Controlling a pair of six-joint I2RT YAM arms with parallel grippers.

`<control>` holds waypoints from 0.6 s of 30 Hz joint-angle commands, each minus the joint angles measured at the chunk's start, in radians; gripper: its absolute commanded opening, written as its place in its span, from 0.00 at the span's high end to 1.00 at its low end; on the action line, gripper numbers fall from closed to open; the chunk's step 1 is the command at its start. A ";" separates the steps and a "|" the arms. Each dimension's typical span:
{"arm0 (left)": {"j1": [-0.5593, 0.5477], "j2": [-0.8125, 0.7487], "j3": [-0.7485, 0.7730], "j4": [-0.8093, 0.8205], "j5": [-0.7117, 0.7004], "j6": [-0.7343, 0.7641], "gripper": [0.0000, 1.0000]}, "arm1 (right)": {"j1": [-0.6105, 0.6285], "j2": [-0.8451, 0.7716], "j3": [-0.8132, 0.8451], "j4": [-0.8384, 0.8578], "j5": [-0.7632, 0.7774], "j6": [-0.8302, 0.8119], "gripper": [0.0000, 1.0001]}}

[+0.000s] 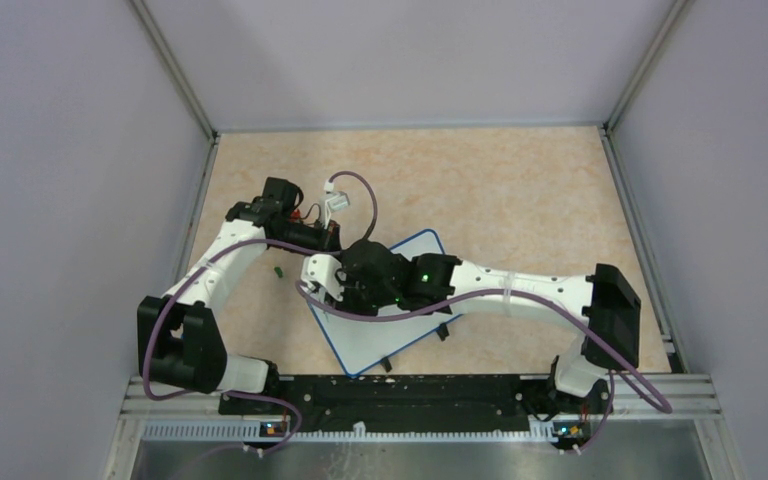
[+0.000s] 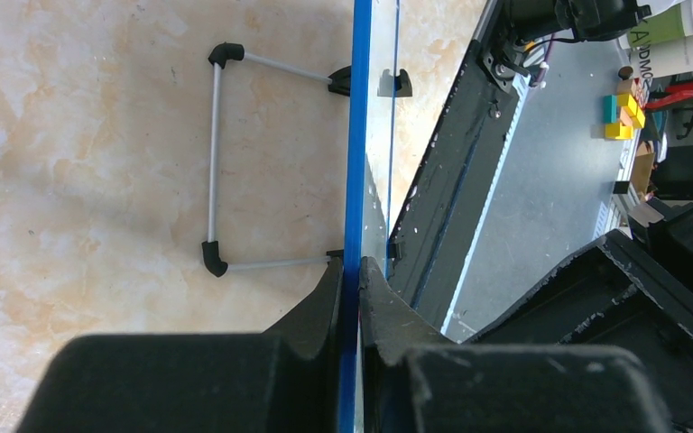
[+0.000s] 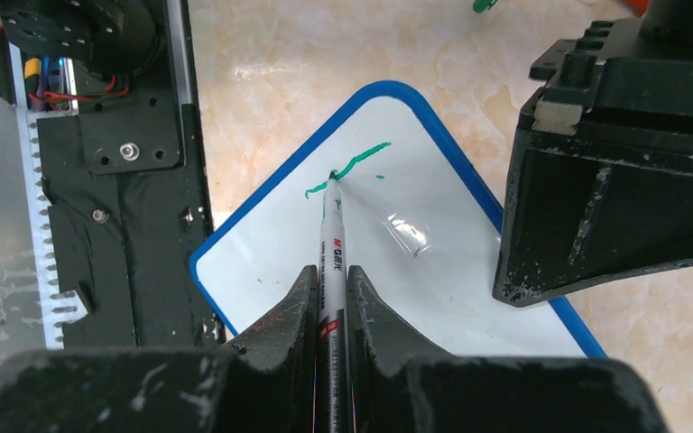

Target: Write a sentence on the whiteboard

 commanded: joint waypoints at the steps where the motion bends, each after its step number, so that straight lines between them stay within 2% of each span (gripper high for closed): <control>1: -0.016 -0.007 -0.018 0.005 -0.039 -0.007 1.00 | 0.006 -0.040 -0.030 0.018 0.028 -0.010 1.00; 18: -0.017 0.001 -0.017 0.007 -0.043 -0.008 1.00 | -0.008 -0.095 -0.065 0.006 -0.002 -0.021 1.00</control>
